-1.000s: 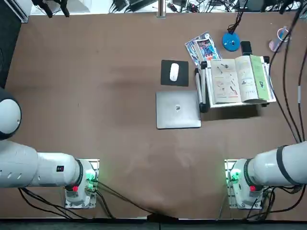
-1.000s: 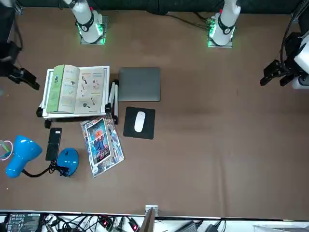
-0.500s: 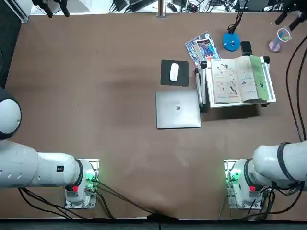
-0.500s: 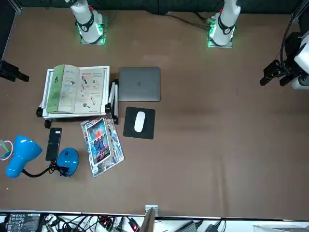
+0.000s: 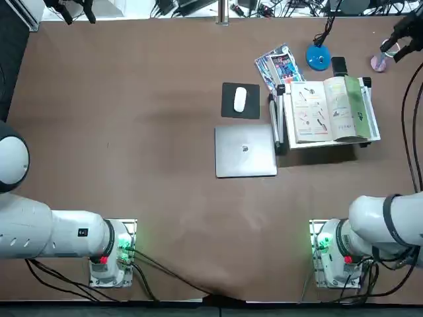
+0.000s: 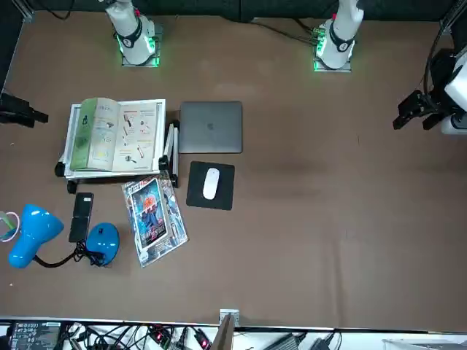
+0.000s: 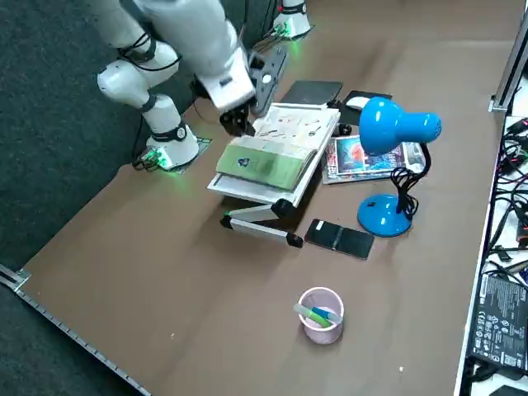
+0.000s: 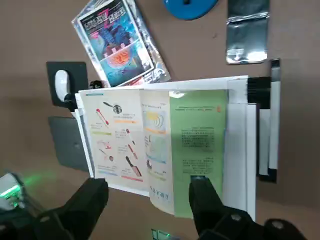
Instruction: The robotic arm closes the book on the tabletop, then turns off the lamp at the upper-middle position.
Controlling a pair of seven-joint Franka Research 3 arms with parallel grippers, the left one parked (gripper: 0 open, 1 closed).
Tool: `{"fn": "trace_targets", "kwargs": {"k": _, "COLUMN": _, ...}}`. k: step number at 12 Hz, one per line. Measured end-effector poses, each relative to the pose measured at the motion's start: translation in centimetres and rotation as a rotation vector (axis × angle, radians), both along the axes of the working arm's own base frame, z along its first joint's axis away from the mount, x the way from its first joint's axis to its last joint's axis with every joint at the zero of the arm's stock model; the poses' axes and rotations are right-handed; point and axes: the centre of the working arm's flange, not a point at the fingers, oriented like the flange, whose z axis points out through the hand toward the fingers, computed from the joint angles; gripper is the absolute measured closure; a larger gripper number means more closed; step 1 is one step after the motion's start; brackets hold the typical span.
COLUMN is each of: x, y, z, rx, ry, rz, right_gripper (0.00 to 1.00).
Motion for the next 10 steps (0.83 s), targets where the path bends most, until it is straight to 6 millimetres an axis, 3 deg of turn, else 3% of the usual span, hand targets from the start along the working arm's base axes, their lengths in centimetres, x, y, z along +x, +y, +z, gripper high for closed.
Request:
{"fn": "trace_targets", "kwargs": {"k": 5, "x": -0.6, "y": -3.4, "z": -7.5, "rx": 0.179, "ry": 0.017, "rz": 0.001, "right_gripper": 0.00}}
{"fn": "trace_targets", "kwargs": {"k": 10, "x": -0.5, "y": -4.6, "z": -12.8, "rx": 0.293, "ry": 0.005, "rz": 0.020, "right_gripper": 0.00}}
